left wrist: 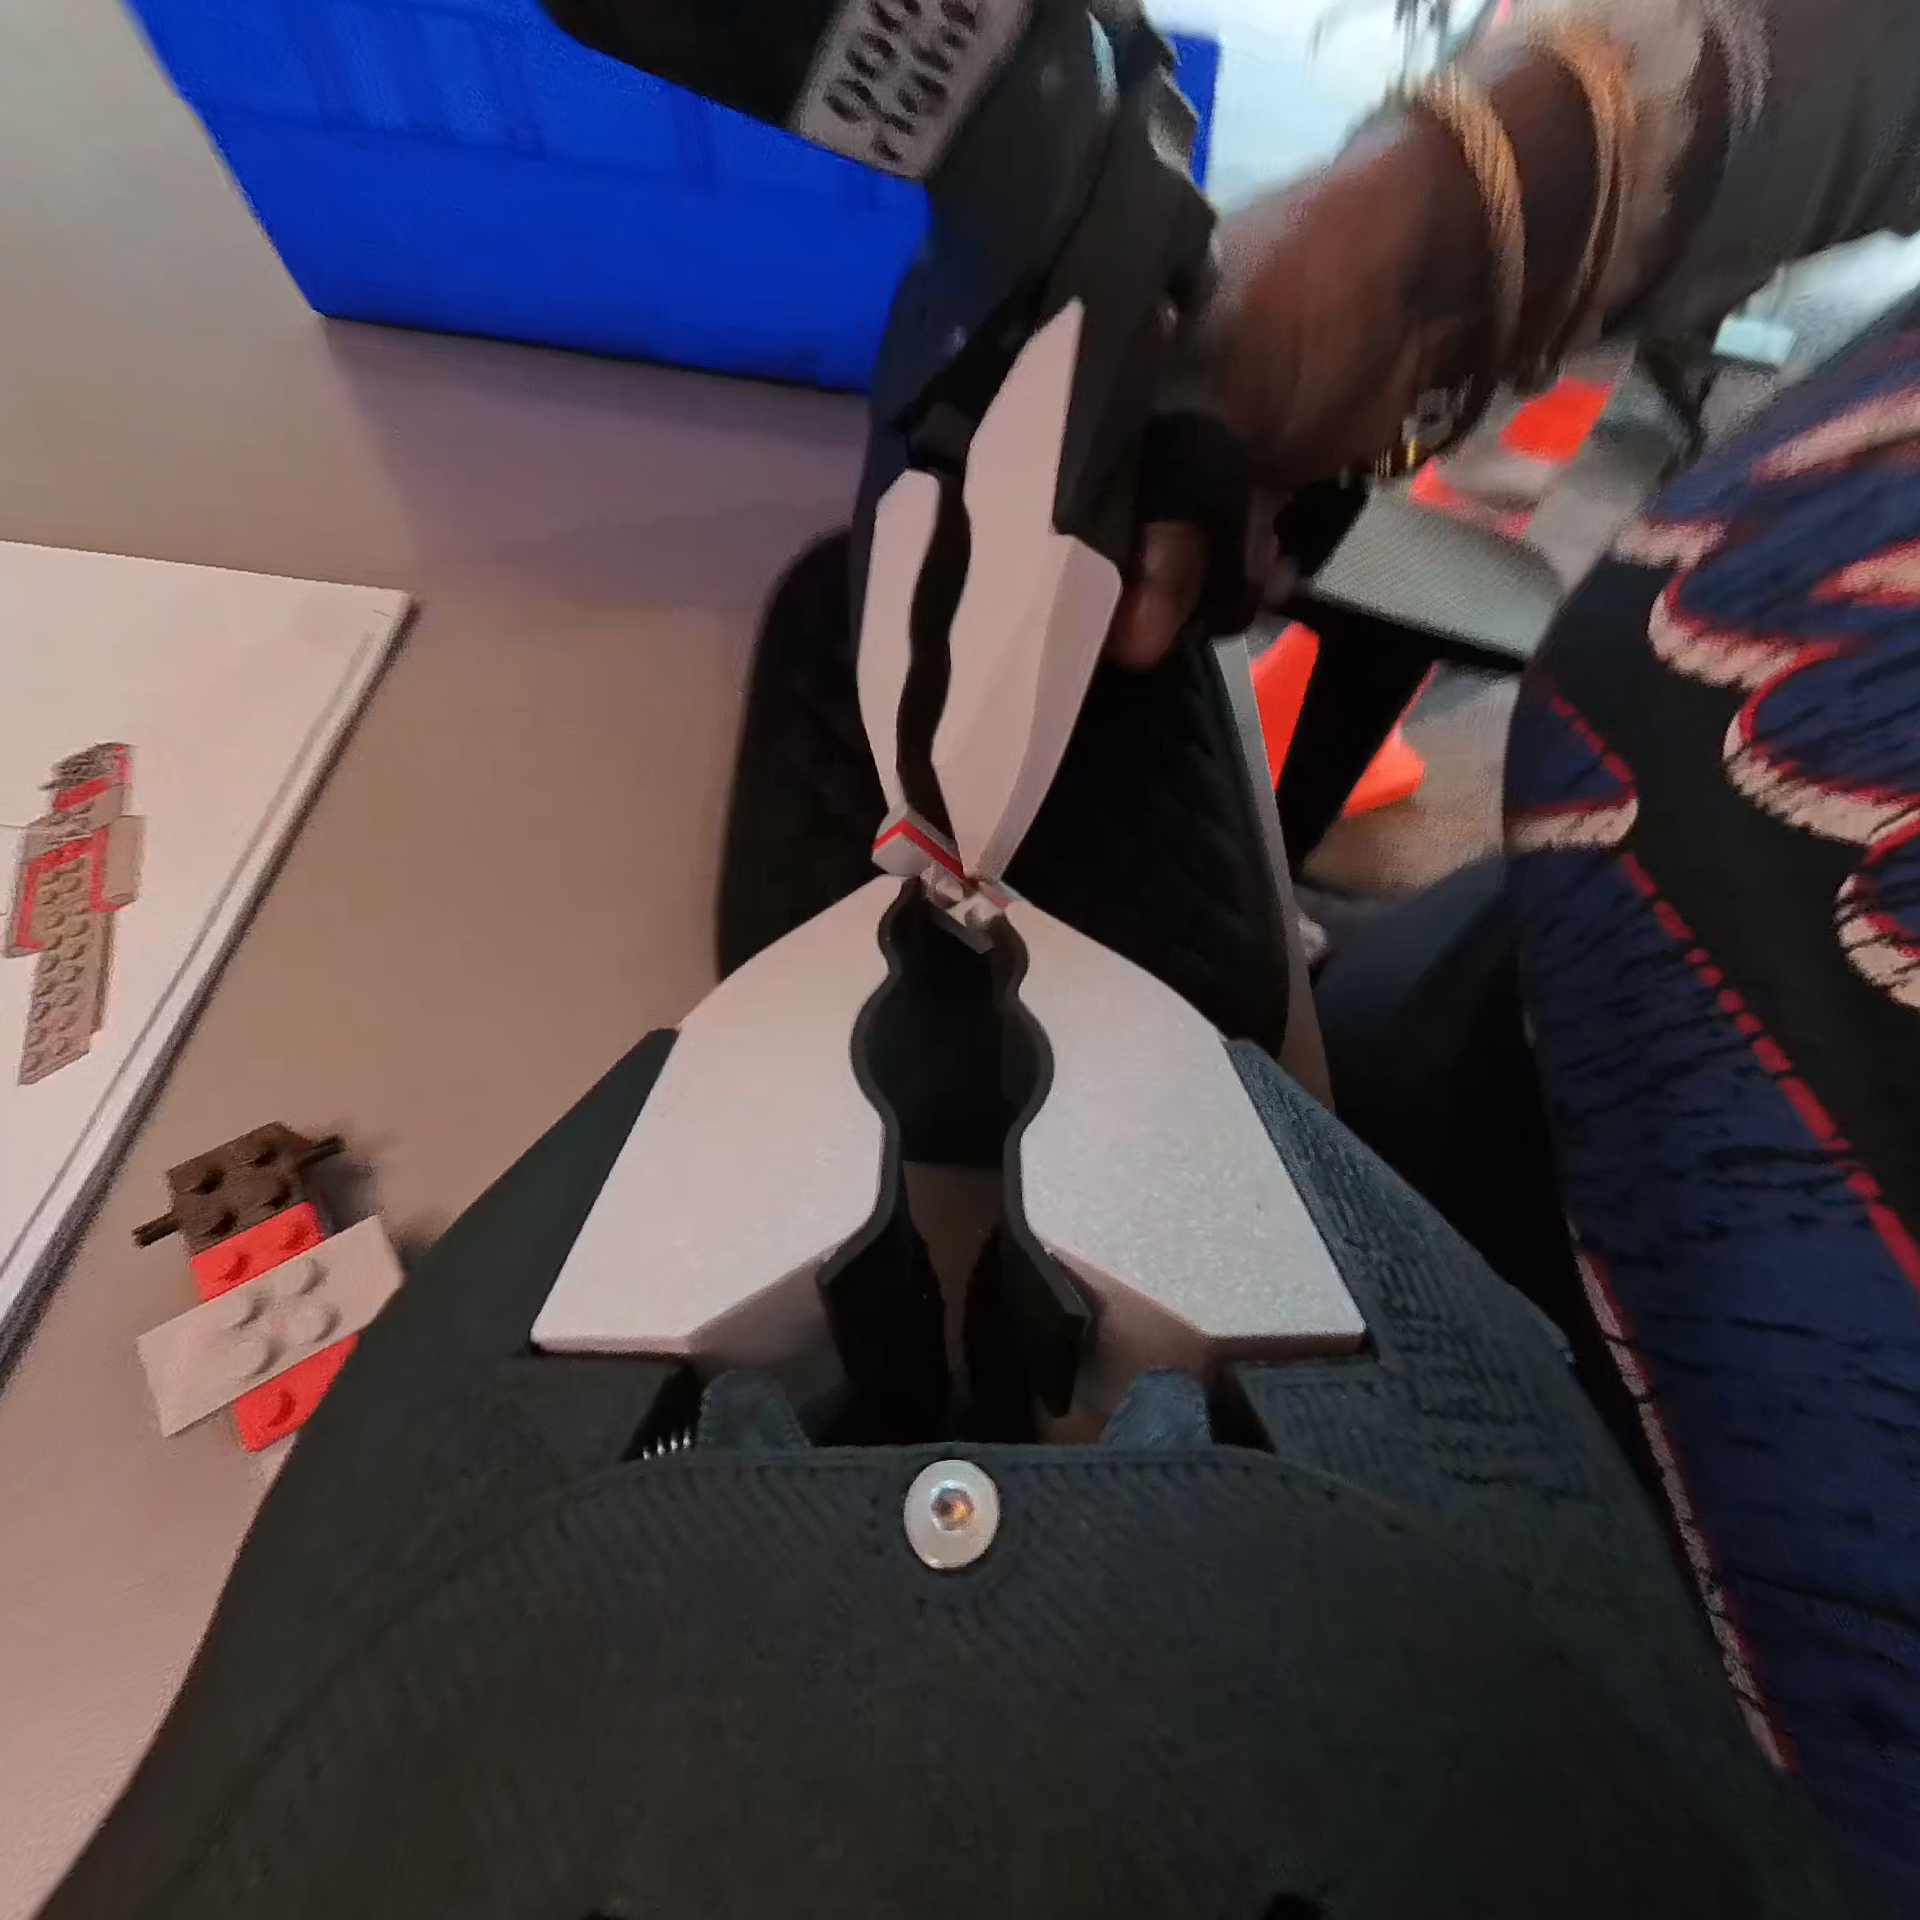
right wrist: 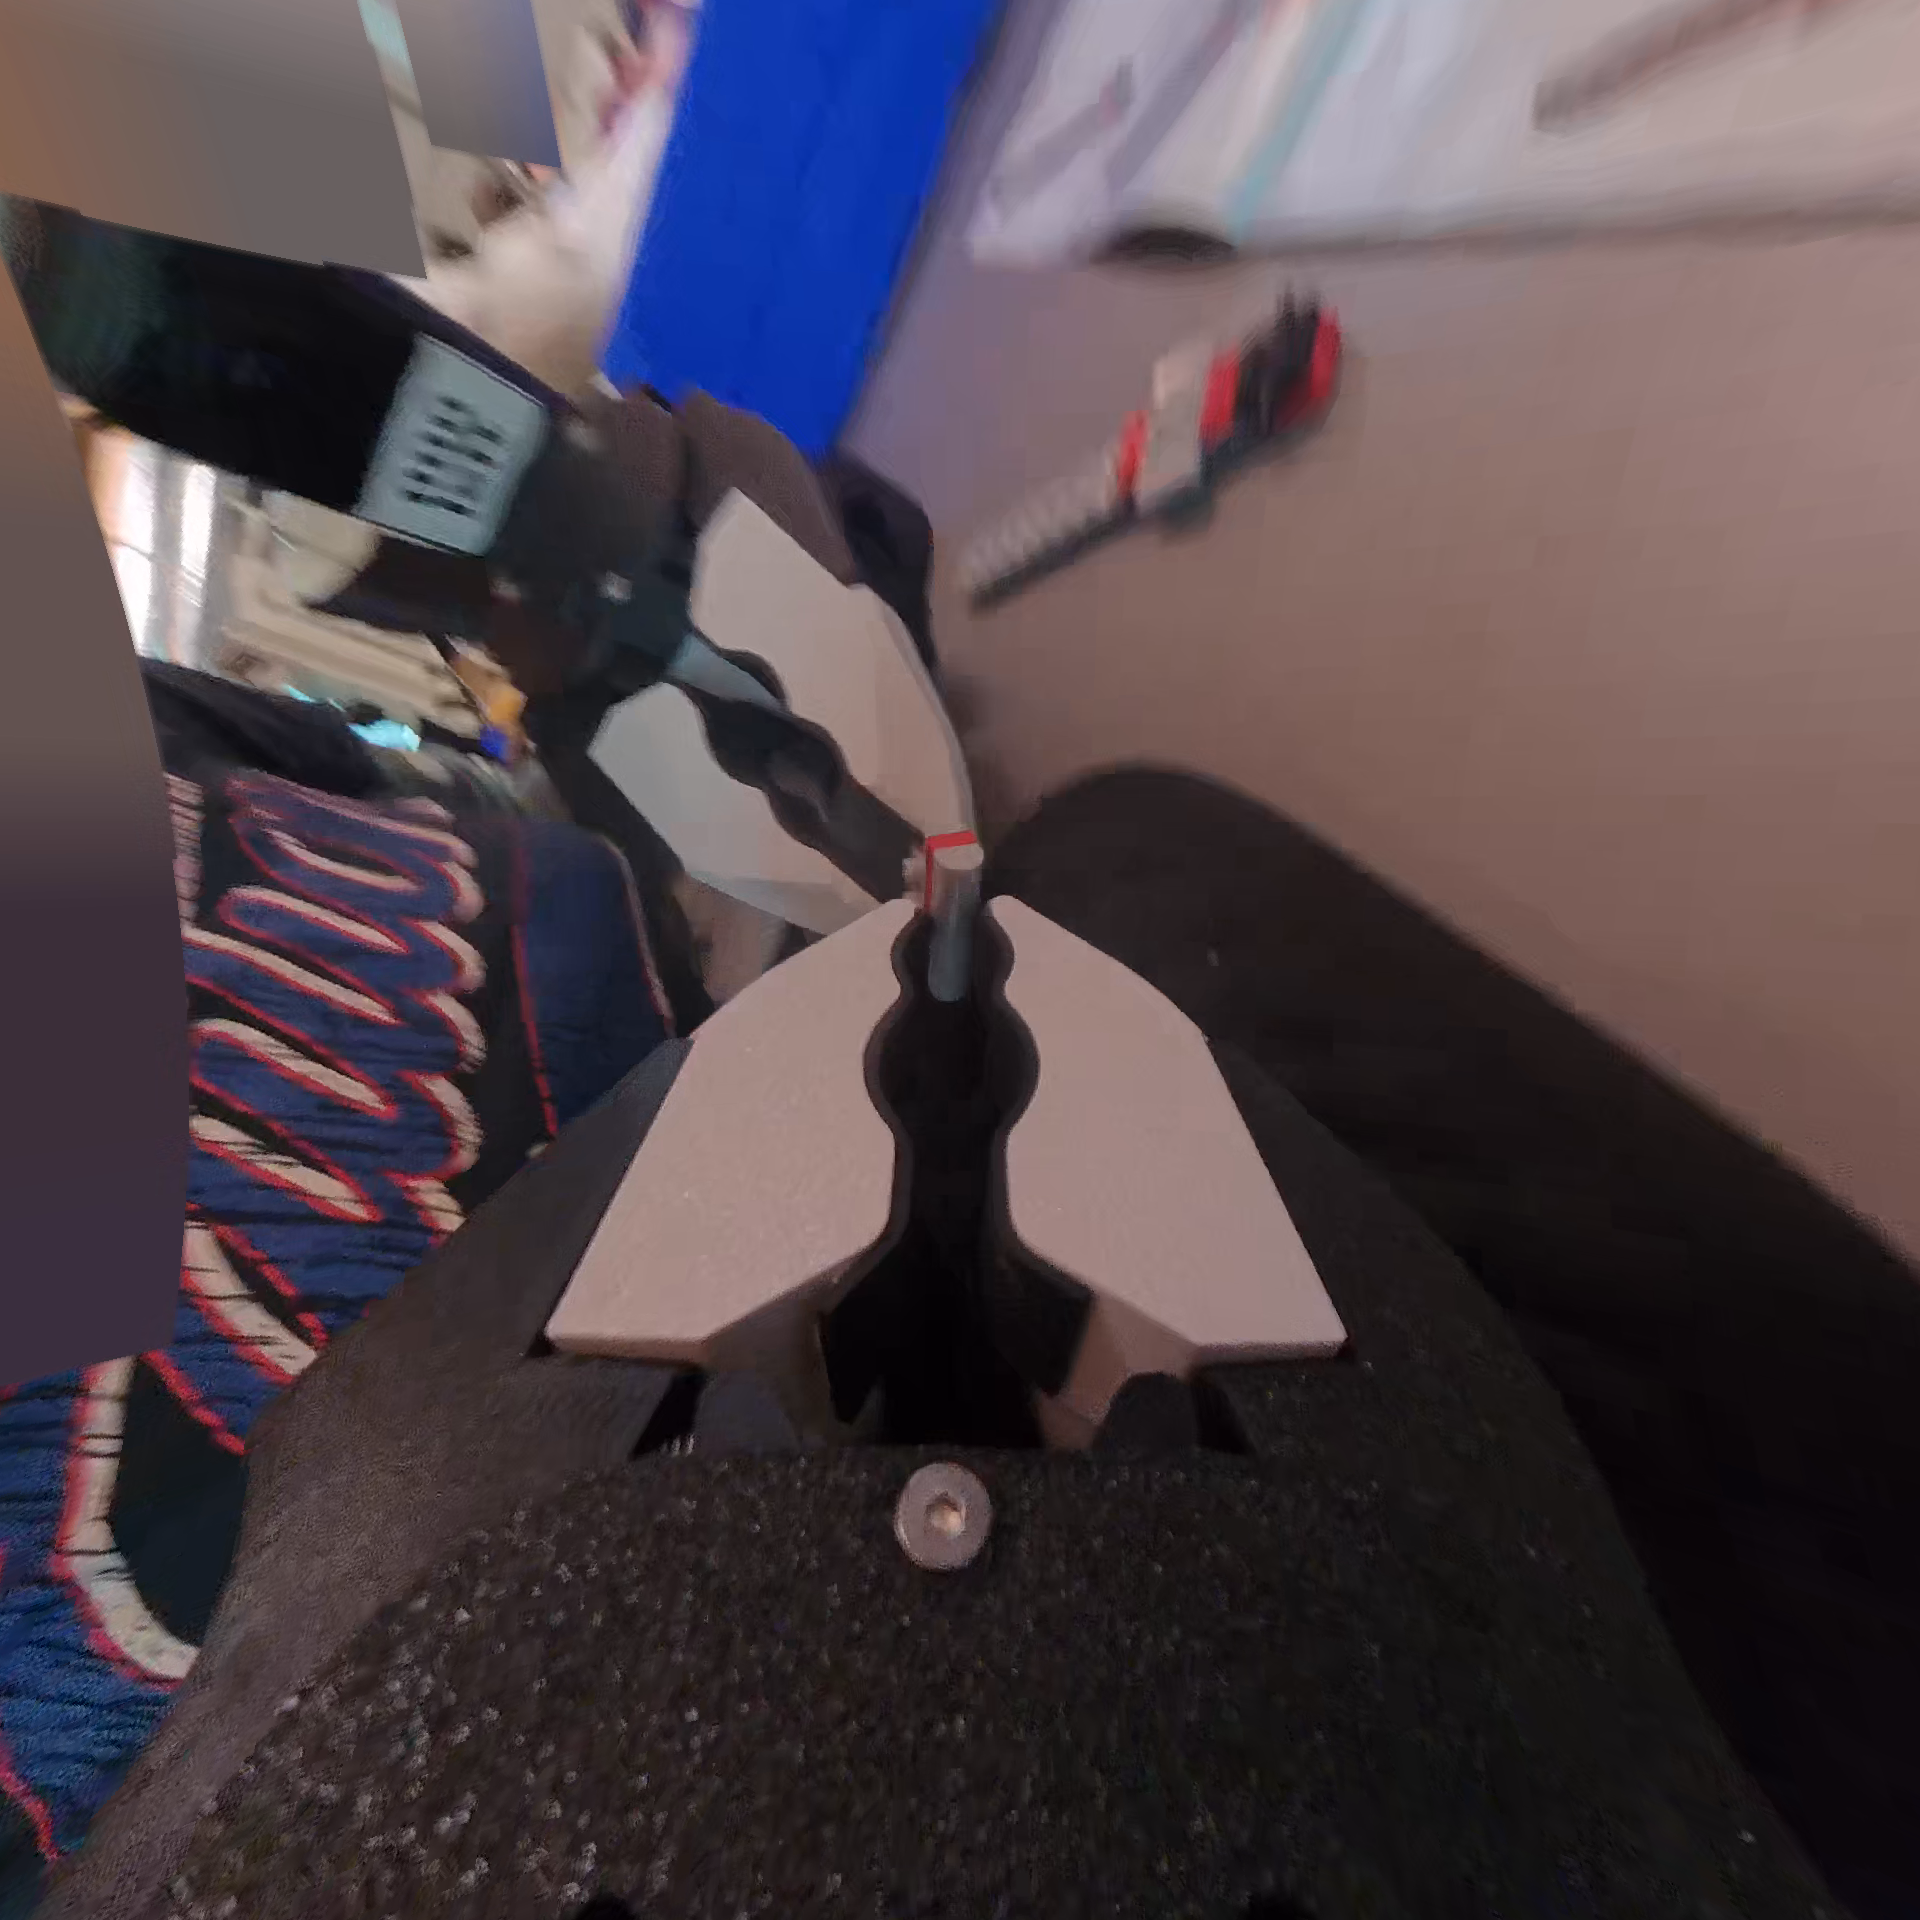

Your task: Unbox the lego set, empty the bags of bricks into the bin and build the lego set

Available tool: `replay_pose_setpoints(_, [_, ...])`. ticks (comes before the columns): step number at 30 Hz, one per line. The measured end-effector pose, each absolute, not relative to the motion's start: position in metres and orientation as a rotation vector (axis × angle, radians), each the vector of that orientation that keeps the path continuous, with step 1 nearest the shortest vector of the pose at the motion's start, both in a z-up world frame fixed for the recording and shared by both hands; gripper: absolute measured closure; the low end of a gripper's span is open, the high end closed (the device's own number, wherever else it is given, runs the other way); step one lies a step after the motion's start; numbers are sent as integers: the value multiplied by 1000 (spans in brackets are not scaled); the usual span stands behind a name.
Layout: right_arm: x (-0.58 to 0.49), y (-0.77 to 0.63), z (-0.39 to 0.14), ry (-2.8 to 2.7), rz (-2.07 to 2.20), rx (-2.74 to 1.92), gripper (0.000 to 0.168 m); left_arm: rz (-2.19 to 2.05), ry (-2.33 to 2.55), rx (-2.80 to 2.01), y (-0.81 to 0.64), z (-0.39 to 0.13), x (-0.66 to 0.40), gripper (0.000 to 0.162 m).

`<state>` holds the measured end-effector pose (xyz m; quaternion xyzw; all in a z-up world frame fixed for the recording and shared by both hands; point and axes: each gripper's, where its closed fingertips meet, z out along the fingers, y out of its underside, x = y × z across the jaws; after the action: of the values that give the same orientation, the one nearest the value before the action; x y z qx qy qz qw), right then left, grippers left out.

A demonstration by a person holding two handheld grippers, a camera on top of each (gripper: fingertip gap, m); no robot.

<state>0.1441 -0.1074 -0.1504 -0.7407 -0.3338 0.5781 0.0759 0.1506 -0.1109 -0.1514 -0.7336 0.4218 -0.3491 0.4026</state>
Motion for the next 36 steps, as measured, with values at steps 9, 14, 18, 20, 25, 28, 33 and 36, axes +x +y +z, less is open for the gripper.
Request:
replay_pose_setpoints(9, [140,-86,-64,-1192,1444,-1366,157,-1503,381,-1562,-85,-79,125,147])
replay_pose_setpoints(14, [138,-92,-71,-1263,1549,-1418,168,-1495,500,-1567,-99,-77,137,147])
replay_pose_setpoints(18, [138,-100,-69,-1261,1623,-1404,168,-1505,549,-1590,-108,-80,145,147])
replay_pose_setpoints(20, [135,-106,-73,-1297,1620,-1406,168,-1486,571,-1614,-109,-85,149,147])
replay_pose_setpoints(25, [138,-84,-66,-1218,1418,-1371,101,-1458,347,-1581,-89,-81,132,147])
replay_pose_setpoints(28, [132,-79,-72,-1272,1088,-1336,116,-1349,171,-1580,-73,-85,117,147])
replay_pose_setpoints(33, [122,-70,-82,-1312,624,-1279,136,-1136,133,-1612,-67,-89,116,147])
replay_pose_setpoints(36, [118,-69,-90,-1357,569,-1287,147,-1105,147,-1625,-68,-90,119,147])
